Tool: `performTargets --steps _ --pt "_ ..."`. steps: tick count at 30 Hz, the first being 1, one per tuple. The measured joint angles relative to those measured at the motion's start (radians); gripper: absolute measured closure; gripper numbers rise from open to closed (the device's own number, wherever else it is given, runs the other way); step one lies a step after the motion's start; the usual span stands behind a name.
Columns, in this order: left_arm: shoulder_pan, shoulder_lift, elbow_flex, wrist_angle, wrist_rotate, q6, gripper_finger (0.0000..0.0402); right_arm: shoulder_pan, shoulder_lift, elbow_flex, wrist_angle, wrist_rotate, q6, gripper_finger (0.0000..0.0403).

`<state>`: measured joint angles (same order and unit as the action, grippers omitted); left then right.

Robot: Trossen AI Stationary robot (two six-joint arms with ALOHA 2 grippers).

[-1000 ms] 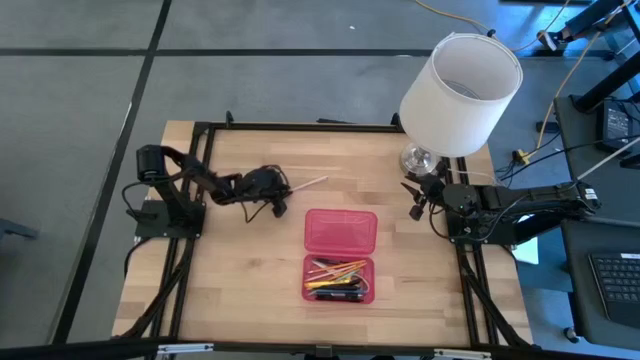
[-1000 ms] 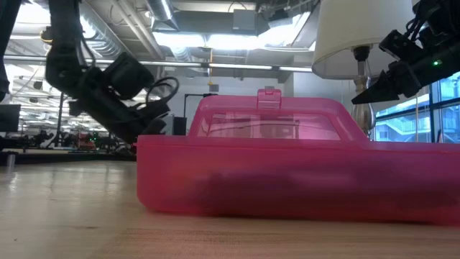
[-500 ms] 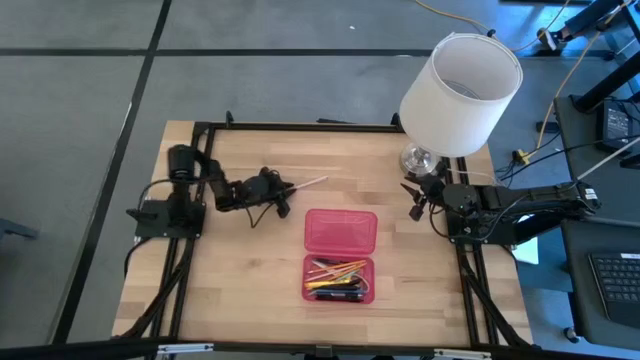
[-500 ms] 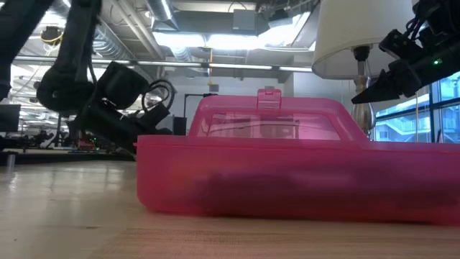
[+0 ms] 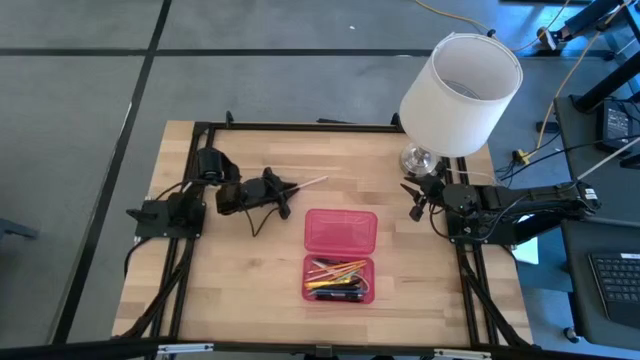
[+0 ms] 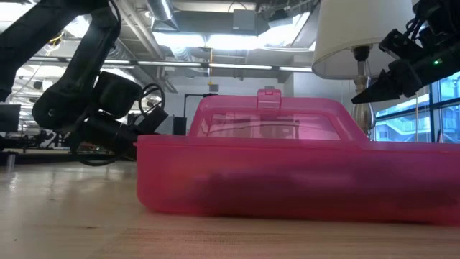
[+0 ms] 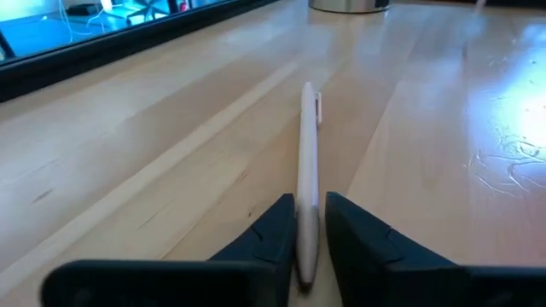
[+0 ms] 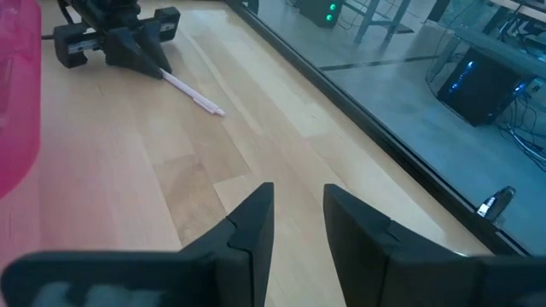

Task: Pick & place school supplies into a supply box
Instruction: Put the brown pen into the red supply box

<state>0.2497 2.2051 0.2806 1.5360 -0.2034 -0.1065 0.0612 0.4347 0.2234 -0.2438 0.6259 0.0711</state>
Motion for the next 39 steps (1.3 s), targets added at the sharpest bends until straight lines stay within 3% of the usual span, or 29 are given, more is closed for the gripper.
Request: performTargets --steps 6,13,21,31,39 --pt "0.001 0.001 0.0 0.004 0.01 0.004 0.0387 0.0 0.0 0.0 0.0 0.0 0.0 0.0295" --pt "0.0 0.0 -0.019 0.02 0.005 0.005 0.0381 0.0 0.0 0.0 0.0 0.0 0.002 0.0295" --pt "0.0 -0.105 -0.115 -0.009 -0.008 -0.066 0.0389 0.0 0.0 0.0 0.001 0.0 0.003 0.0295" --pt "0.001 -0.344 -0.2 -0.005 -0.033 -0.093 0.0389 0.0 0.0 0.0 0.009 0.0 0.003 0.0295" --pt "-0.014 -0.63 -0.183 0.002 0.017 0.037 0.0389 0.0 0.0 0.0 0.017 -0.001 0.003 0.0295"
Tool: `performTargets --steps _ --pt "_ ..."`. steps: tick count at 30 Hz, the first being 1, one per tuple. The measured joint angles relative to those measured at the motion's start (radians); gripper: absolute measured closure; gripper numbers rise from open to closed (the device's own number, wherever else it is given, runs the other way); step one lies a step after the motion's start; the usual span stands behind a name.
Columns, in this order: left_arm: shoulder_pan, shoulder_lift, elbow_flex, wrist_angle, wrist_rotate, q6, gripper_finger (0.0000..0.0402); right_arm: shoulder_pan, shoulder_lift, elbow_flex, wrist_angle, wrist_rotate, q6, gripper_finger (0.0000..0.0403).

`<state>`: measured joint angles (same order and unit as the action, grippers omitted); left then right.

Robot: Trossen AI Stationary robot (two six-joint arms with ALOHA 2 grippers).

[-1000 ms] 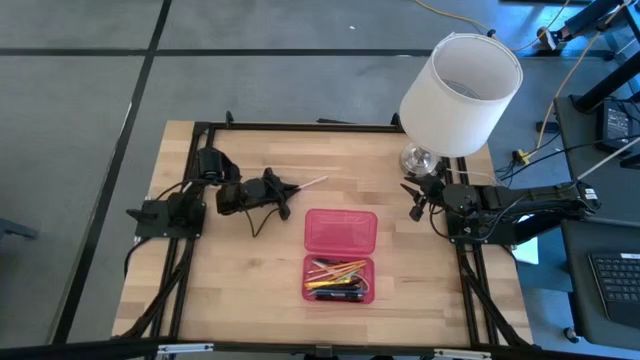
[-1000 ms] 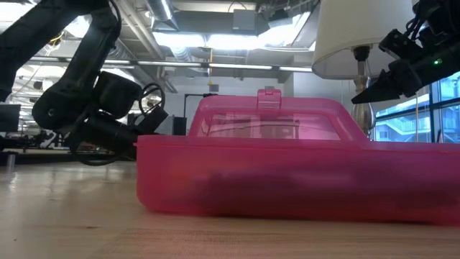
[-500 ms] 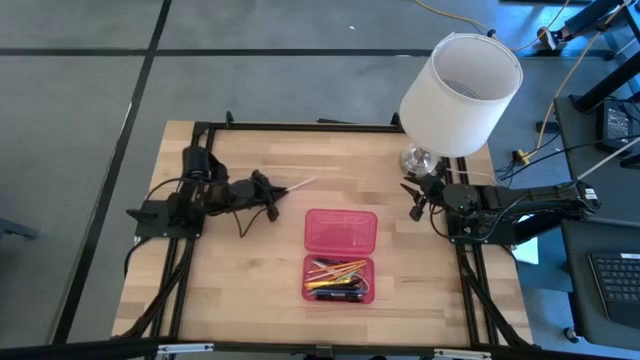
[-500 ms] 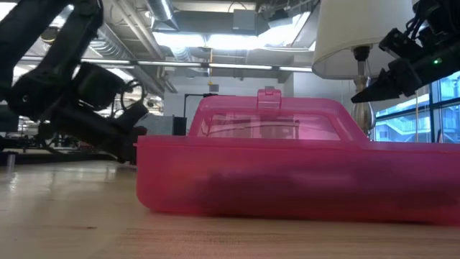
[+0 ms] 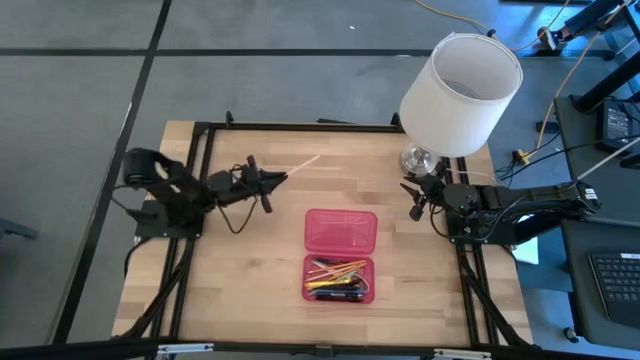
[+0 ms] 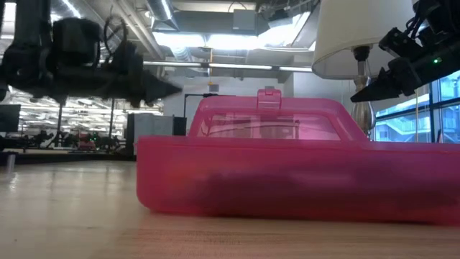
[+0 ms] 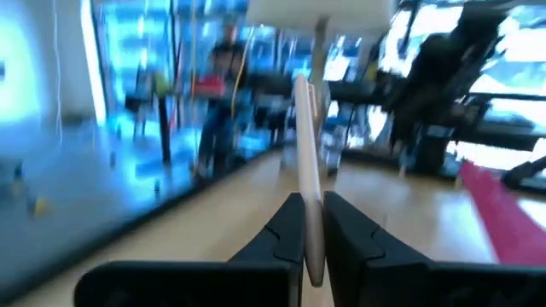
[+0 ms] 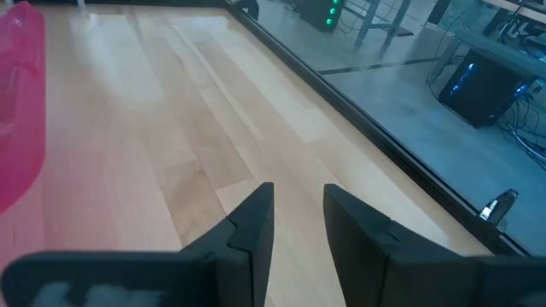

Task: Pick & place school supplies into a supply box
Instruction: Put the brown pen into the red supply box

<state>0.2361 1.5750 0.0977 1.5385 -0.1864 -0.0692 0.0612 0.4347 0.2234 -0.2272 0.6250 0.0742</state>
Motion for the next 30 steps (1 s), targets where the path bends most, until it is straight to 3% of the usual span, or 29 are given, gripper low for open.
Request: performTargets --steps 4,10,14,17,23,30 --pt "-0.019 -0.114 0.061 -0.106 0.032 0.09 0.0389 0.0 0.0 0.0 0.004 0.0 0.002 0.0295" --pt "-0.111 -0.193 0.298 -0.591 0.152 0.091 0.0389 0.0 0.0 0.0 0.035 -0.001 0.003 0.0295" --pt "-0.232 -0.178 0.496 -0.921 0.104 0.083 0.0389 0.0 0.0 0.0 0.037 -0.001 0.003 0.0295" --pt "-0.329 -0.141 0.597 -1.072 0.039 0.082 0.0389 0.0 0.0 0.0 0.036 -0.001 0.003 0.0295" --pt "-0.477 0.001 0.682 -1.091 -0.029 0.03 0.0389 0.0 0.002 0.0 0.032 -0.002 0.003 0.0295" --pt "-0.539 0.199 0.714 -1.002 -0.014 -0.062 0.0389 0.0 0.002 0.0 0.022 -0.043 0.035 0.0295"
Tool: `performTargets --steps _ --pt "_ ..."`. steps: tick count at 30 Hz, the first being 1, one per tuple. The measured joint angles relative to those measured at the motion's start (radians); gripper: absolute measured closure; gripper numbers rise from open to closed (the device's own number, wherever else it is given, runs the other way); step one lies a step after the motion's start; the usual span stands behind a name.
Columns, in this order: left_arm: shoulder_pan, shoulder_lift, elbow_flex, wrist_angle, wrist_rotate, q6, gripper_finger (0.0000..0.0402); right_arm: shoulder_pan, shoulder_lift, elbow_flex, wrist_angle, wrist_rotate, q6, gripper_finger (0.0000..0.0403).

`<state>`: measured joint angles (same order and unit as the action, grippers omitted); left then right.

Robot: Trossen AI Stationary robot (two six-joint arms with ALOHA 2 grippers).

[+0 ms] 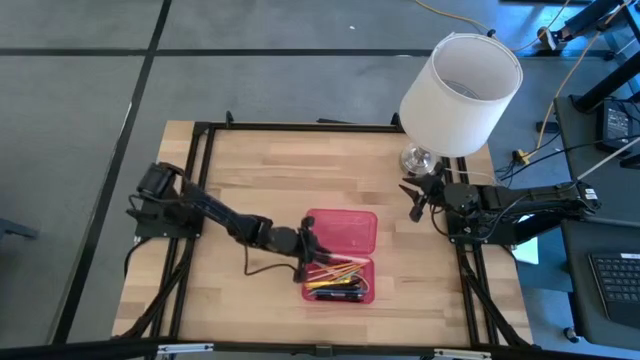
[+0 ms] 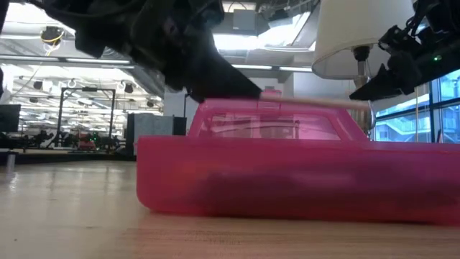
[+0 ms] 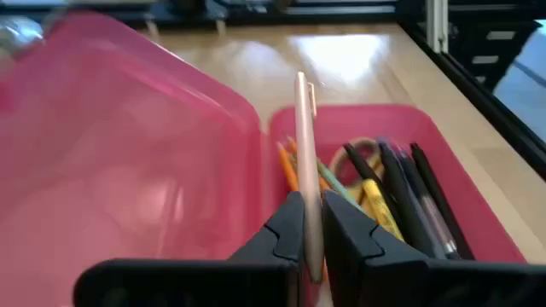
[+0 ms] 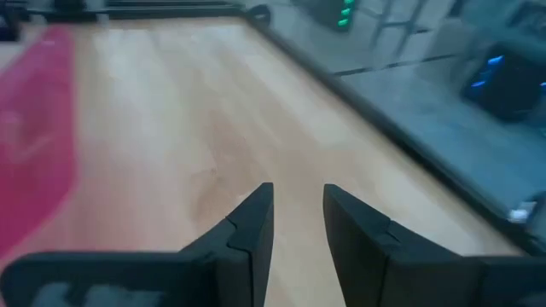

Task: Pick & place school supplies into a supply box
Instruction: Put the brown pen into the red supply box

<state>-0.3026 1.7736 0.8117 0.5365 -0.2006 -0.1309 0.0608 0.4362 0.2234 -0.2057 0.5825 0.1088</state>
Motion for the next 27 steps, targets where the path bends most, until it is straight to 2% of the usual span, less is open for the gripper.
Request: performTargets --steps 9,15,23,27 --pt "-0.012 0.081 0.023 -0.017 0.099 -0.099 0.0385 0.001 0.008 0.0 0.002 -0.165 0.121 0.0295" --pt "-0.024 0.081 0.023 -0.087 0.098 -0.172 0.0378 0.001 0.027 0.0 0.002 -0.175 0.141 0.0295" --pt "-0.028 0.081 0.023 -0.093 0.098 -0.169 0.0375 0.001 0.034 0.0 0.004 -0.176 0.145 0.0295" --pt "-0.028 0.078 0.023 -0.093 0.099 -0.163 0.0359 0.001 0.033 0.0 0.004 -0.176 0.145 0.0295"
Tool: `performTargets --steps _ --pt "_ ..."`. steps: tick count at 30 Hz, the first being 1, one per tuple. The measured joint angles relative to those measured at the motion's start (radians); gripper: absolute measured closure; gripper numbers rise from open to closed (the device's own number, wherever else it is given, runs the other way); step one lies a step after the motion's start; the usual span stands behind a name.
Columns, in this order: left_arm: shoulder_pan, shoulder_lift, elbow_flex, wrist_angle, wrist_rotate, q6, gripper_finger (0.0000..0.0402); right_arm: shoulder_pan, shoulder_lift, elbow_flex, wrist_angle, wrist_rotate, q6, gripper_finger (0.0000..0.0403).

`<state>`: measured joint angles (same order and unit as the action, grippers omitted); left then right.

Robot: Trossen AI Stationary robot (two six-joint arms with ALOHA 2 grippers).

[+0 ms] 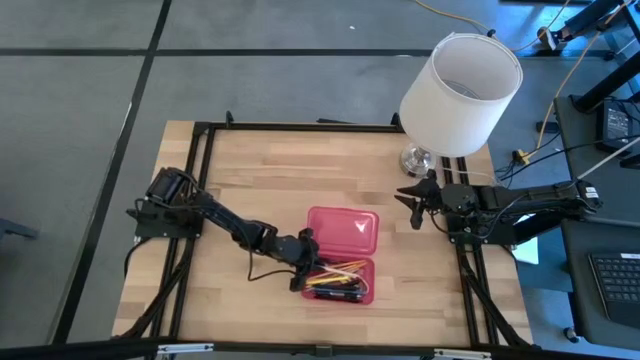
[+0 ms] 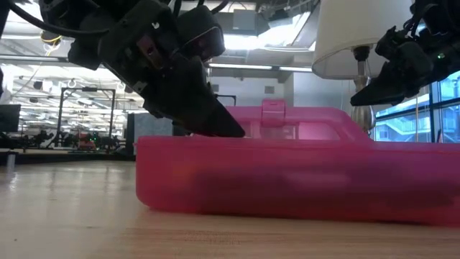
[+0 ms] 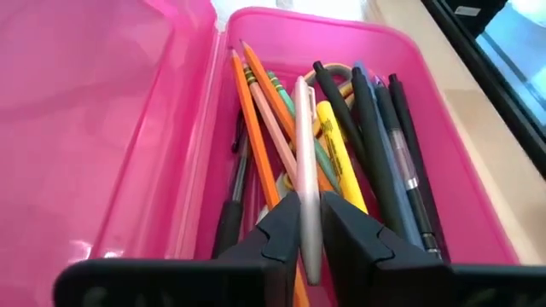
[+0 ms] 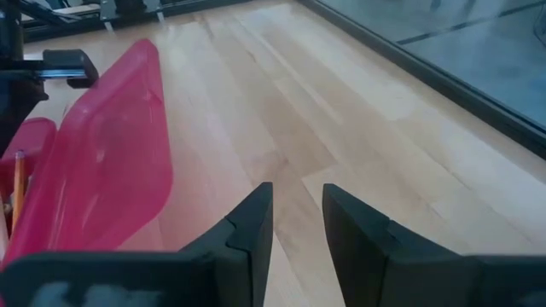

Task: Pick & place school supplies into a supply box
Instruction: Put the brown pen into the red supply box, then close the red supply box

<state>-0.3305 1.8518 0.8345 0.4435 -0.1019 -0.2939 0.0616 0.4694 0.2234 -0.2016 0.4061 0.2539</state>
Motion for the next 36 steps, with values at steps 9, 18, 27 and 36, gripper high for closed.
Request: performTargets --steps 9,18,27,36 --pt "-0.001 -0.073 0.002 -0.002 0.02 0.042 0.0316 0.0 0.0 0.0 0.001 0.0 -0.013 0.0295" --pt "-0.124 -0.153 0.003 -0.003 0.086 -0.138 0.0332 0.0 0.0 0.0 0.002 0.0 -0.019 0.0295" --pt "-0.267 -0.141 0.002 -0.069 -0.093 -0.112 0.0377 0.0 0.0 0.0 0.003 0.088 0.04 0.0295" --pt "-0.384 -0.102 0.003 -0.072 -0.258 -0.131 0.04 -0.001 0.0 0.0 0.005 0.148 0.076 0.0295"
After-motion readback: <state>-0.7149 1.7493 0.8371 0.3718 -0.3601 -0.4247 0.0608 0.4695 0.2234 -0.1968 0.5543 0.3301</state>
